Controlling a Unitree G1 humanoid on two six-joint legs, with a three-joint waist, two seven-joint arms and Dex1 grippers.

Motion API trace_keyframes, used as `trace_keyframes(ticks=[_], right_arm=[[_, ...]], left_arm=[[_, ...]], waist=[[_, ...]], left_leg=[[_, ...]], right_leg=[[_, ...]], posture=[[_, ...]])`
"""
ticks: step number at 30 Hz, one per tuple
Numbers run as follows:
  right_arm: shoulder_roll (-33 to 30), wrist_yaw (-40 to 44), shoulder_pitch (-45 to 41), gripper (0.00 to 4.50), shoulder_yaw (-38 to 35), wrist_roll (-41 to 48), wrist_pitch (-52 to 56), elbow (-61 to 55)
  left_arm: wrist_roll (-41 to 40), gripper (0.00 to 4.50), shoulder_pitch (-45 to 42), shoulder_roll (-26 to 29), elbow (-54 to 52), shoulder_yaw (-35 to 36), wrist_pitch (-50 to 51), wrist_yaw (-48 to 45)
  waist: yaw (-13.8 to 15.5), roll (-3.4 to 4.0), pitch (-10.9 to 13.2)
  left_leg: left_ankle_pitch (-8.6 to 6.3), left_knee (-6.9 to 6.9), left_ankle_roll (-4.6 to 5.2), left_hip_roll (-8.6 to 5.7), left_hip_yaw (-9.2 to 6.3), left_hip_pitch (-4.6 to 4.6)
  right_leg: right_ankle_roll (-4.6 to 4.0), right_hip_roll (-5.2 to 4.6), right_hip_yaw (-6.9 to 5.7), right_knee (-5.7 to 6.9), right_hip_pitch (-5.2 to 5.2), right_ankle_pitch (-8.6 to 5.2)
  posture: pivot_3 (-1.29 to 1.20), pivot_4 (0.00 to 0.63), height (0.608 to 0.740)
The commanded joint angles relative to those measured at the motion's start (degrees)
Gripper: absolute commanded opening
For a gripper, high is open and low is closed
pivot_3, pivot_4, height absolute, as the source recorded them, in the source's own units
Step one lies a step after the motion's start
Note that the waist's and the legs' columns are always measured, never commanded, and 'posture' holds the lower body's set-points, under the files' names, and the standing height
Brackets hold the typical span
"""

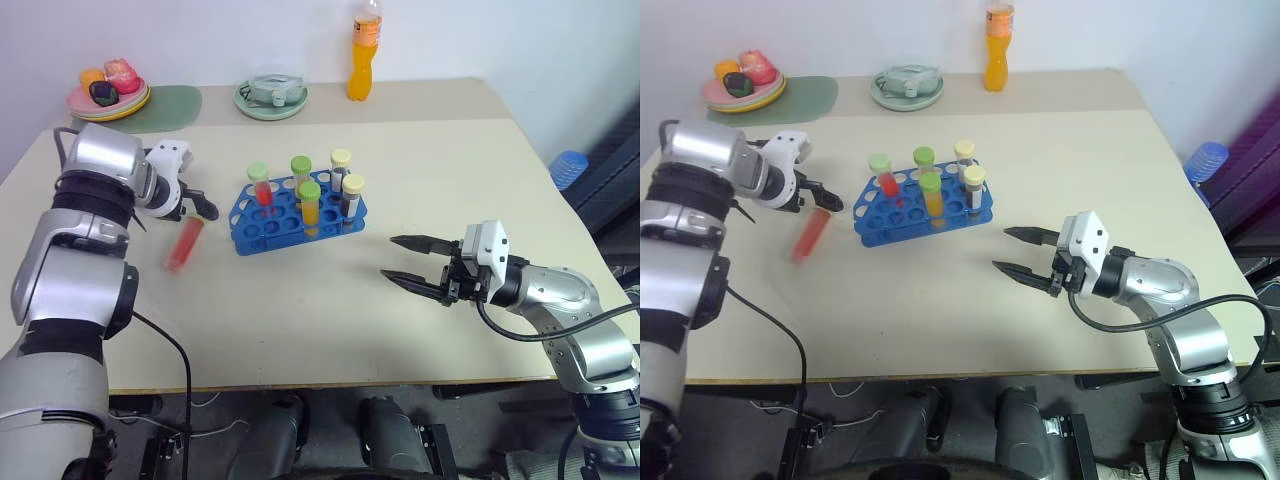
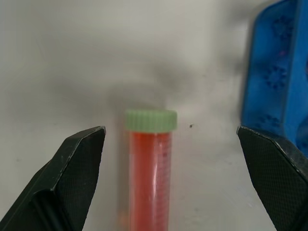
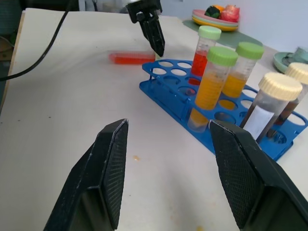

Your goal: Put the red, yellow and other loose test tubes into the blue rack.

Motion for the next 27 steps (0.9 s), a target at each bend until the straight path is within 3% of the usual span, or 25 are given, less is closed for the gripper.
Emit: trace_keyframes(ticks=[1, 13, 27], right_arm=[[0.05, -1.04, 0.93, 2.73, -1.5, 0.33, -0.47, -3.24], [0.29, -2.4, 4.43, 2.73, -1.65, 0.46, -0.85, -5.35], [1.75, 0.98, 1.69, 2.73, 1.01, 0.31, -5.59, -5.46]], left_arm=[[4.61, 4.48, -3.27, -0.97, 4.05, -1.43, -2.52, -3.45], [11.98, 4.48, -2.58, -2.31, 7.53, -2.15, -1.05, -9.72], [15.1, 4.48, -0.3, -2.21, 7.16, -1.56, 0.35, -10.49]], waist=[[-0.09, -0.01, 0.01], [-0.15, -0.02, 0.01], [-0.36, -0.02, 0.01]], left_leg=[[-0.01, -0.01, 0.02, 0.0, 0.0, 0.0], [-0.05, 0.03, 0.1, 0.0, 0.0, -0.04], [-0.05, 0.04, 0.1, 0.0, 0.0, -0.04]], right_leg=[[0.0, 0.0, 0.0, 0.0, -0.01, 0.0], [0.01, 0.01, 0.0, 0.04, -0.04, 0.0], [0.01, 0.01, -0.01, 0.06, -0.04, 0.0]], posture=[[0.0, 0.15, 0.74], [0.0, 0.15, 0.74], [0.0, 0.15, 0.74]])
